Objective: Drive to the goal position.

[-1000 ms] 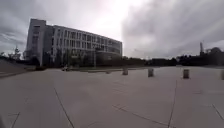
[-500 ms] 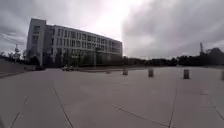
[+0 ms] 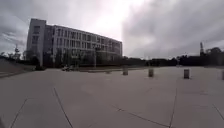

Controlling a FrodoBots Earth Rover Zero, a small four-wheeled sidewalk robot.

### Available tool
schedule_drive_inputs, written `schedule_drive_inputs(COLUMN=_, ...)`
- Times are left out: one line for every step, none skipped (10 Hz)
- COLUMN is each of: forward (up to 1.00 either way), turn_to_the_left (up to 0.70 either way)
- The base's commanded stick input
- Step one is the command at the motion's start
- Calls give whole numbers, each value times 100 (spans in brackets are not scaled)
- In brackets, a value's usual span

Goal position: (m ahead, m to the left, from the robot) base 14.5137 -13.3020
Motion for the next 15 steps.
schedule_drive_inputs(forward=0, turn_to_the_left=0)
schedule_drive_inputs(forward=0, turn_to_the_left=0)
schedule_drive_inputs(forward=0, turn_to_the_left=0)
schedule_drive_inputs(forward=0, turn_to_the_left=0)
schedule_drive_inputs(forward=0, turn_to_the_left=0)
schedule_drive_inputs(forward=0, turn_to_the_left=0)
schedule_drive_inputs(forward=0, turn_to_the_left=0)
schedule_drive_inputs(forward=1, turn_to_the_left=0)
schedule_drive_inputs(forward=3, turn_to_the_left=0)
schedule_drive_inputs(forward=2, turn_to_the_left=0)
schedule_drive_inputs(forward=3, turn_to_the_left=0)
schedule_drive_inputs(forward=4, turn_to_the_left=0)
schedule_drive_inputs(forward=4, turn_to_the_left=0)
schedule_drive_inputs(forward=4, turn_to_the_left=0)
schedule_drive_inputs(forward=16, turn_to_the_left=0)
